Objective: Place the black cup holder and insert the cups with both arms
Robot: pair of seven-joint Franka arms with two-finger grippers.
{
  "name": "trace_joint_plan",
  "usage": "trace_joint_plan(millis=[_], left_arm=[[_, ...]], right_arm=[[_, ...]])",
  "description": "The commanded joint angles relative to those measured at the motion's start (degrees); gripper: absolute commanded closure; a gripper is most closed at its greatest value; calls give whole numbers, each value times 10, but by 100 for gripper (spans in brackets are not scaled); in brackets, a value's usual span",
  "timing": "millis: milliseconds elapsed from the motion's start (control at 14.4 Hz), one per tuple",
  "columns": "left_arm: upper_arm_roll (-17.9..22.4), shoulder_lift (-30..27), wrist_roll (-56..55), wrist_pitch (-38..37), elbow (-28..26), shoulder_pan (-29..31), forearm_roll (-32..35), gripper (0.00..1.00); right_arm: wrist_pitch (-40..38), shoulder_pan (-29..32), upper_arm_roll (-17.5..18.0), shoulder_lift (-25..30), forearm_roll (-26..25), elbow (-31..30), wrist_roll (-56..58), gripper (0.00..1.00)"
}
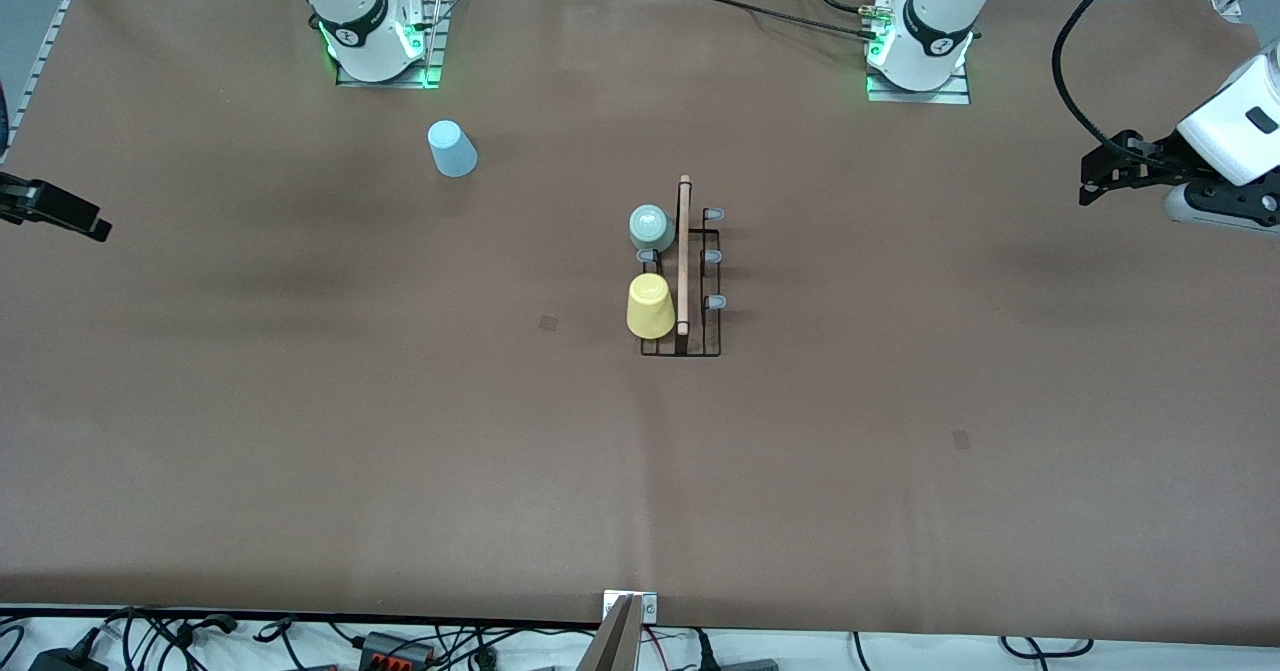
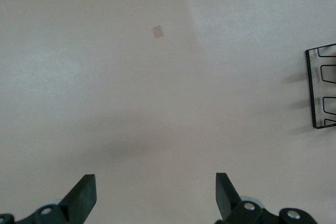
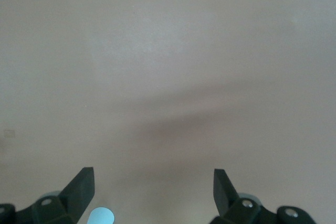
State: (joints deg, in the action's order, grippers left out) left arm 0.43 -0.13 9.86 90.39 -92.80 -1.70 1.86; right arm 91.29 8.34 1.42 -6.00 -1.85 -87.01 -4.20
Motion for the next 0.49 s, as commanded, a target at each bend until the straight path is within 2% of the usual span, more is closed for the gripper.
trace_joint_plan(millis=[0, 70, 209, 417], left_arm=[[1, 10, 6, -12, 18, 1, -13, 0], [1, 10, 6, -13, 18, 1, -13, 0], [1, 10, 6, -12, 18, 1, -13, 0], [1, 10, 6, -12, 18, 1, -13, 0]], right_arm=[[-47, -10, 7, 6, 8, 4, 4, 0], [-79, -20, 7, 5, 13, 3, 0, 0], [-82, -33, 5, 11, 16, -3, 1, 0], [-7, -61, -19, 51, 15, -66, 2, 0]])
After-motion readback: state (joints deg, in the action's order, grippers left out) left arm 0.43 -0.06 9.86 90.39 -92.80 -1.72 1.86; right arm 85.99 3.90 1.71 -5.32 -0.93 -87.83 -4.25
